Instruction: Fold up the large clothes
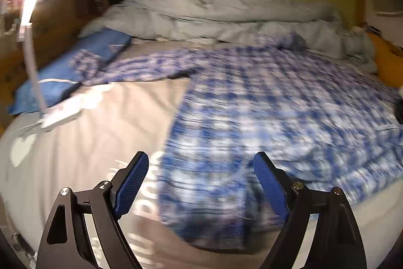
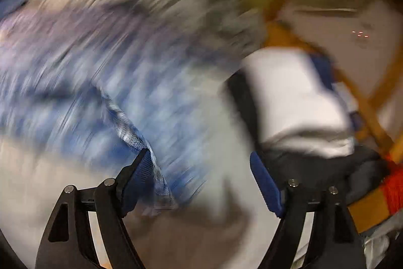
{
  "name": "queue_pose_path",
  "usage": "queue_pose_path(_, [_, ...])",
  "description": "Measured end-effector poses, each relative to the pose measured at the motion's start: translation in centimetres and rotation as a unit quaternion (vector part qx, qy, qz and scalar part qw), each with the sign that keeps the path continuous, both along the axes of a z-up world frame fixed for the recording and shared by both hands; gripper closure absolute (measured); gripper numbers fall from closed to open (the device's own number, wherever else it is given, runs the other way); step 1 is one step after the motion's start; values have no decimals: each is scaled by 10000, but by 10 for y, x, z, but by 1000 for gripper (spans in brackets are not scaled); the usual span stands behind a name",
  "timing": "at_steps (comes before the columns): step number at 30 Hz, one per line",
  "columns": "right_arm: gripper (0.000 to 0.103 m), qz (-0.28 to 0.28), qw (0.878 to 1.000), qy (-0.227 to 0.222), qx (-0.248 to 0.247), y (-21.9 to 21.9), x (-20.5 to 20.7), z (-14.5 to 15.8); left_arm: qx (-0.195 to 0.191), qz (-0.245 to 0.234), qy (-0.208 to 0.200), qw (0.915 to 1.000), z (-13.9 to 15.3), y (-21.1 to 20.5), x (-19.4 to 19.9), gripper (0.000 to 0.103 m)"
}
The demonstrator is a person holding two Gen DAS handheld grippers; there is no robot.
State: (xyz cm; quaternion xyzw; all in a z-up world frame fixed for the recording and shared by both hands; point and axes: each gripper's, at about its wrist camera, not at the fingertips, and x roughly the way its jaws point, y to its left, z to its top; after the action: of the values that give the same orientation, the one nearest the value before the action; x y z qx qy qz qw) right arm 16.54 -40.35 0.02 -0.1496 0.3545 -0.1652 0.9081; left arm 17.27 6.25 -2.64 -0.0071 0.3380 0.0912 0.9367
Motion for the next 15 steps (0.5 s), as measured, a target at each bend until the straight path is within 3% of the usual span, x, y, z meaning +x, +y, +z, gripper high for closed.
queue_pose_path(2, [26, -283, 9975, -576, 294, -22, 5, 27, -151, -100, -190, 9997, 11, 3, -7, 16])
queue_pose_path(4, [26, -408, 9950, -716, 561, -36, 12, 42, -158, -215, -465, 9986, 24, 4, -16, 16])
queue_pose_path(6, [26, -307, 9936, -521, 949, -44, 18, 47, 28, -284, -570, 9980, 30, 3, -19, 16])
queue_pose_path(10, [26, 694, 9822, 65, 1746, -35, 2, 30, 192, -339, -306, 9988, 24, 4, -11, 16])
queue_pose_path(12, [26, 1179, 9756, 536, 1772, -23, -10, 14, 145, -350, -23, 9993, 15, 6, -3, 16])
queue_pose_path(15, [26, 1584, 9749, 977, 1224, -5, -27, -2, 89, -316, 371, 9988, 0, 8, 8, 16])
